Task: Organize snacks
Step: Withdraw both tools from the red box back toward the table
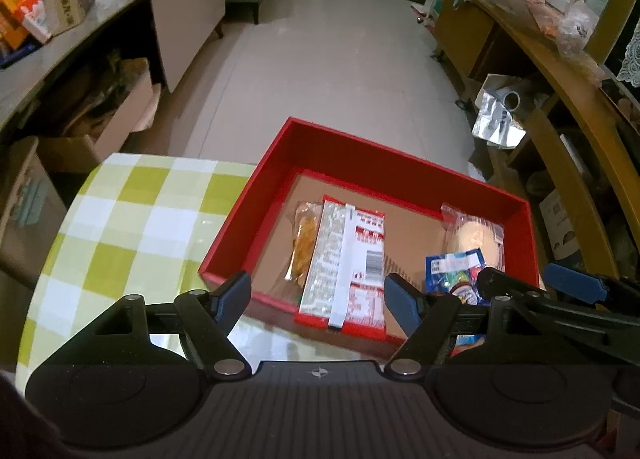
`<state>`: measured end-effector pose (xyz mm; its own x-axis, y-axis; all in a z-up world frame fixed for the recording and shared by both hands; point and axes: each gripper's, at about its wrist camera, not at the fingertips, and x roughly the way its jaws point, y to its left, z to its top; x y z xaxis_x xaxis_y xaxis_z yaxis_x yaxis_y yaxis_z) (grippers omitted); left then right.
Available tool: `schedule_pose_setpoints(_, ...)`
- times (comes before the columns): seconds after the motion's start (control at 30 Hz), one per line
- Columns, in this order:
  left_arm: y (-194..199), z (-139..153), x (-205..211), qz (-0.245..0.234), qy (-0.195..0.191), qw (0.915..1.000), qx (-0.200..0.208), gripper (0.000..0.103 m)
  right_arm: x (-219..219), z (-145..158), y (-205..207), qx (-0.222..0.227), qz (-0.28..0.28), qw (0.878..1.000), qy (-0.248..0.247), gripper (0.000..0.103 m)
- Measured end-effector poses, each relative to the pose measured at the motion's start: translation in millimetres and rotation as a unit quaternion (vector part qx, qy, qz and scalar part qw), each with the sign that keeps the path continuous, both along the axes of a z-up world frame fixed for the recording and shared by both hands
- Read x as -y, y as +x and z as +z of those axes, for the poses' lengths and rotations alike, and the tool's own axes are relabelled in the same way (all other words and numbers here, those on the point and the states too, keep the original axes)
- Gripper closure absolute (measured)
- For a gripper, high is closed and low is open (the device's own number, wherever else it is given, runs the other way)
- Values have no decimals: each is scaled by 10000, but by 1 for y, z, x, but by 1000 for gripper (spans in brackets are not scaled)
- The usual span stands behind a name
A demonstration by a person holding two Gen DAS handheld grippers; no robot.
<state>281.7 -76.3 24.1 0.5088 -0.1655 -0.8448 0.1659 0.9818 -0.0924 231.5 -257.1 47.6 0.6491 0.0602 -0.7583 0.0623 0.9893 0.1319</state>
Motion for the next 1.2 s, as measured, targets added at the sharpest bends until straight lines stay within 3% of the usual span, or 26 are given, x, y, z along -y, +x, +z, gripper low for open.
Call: schedule_pose_setpoints(1.2, -60, -3, -32, 89, 271, 9995, -158, 23, -31, -10, -44, -275, 412, 9988, -49, 27)
